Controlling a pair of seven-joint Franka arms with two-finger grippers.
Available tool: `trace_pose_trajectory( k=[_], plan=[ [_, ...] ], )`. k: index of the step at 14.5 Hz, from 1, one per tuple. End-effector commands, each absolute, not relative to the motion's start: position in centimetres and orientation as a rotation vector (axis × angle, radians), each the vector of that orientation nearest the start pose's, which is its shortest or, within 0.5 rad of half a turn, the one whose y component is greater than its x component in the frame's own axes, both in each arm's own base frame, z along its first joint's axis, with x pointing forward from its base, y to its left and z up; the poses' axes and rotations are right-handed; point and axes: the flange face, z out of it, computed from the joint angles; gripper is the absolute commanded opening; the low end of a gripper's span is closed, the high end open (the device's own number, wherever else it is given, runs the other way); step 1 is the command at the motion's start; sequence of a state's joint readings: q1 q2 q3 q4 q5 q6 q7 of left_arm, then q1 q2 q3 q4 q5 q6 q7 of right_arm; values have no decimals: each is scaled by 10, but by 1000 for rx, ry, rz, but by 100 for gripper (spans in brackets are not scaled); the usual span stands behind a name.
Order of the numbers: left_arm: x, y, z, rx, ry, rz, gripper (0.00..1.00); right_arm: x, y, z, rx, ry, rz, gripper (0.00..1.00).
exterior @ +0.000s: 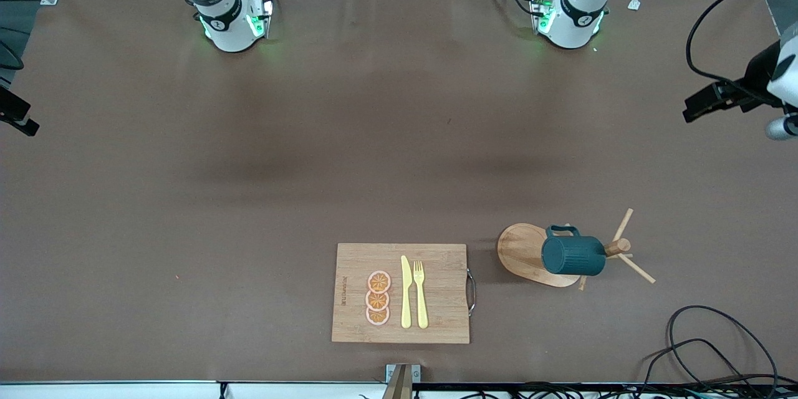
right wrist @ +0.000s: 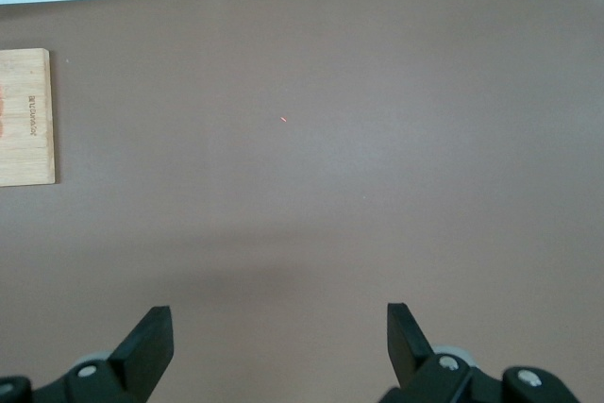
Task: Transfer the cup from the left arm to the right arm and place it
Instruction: 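Move the left gripper from rest toward the teal mug on the stand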
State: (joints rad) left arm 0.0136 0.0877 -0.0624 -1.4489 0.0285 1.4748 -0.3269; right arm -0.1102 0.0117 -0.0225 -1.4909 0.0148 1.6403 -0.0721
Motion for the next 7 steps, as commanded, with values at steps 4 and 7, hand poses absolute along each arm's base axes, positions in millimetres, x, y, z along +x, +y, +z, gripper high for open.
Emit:
trace_pose_trajectory(
  k=[4, 7],
  plan=[
    [641, -39, 589, -3068, -1271, 11, 100, 569, -72, 642, -3128, 106, -151, 100],
    [674, -63, 561, -2944, -1784, -20, 100, 570, -73, 641, -3128, 111, -156, 100]
  ],
)
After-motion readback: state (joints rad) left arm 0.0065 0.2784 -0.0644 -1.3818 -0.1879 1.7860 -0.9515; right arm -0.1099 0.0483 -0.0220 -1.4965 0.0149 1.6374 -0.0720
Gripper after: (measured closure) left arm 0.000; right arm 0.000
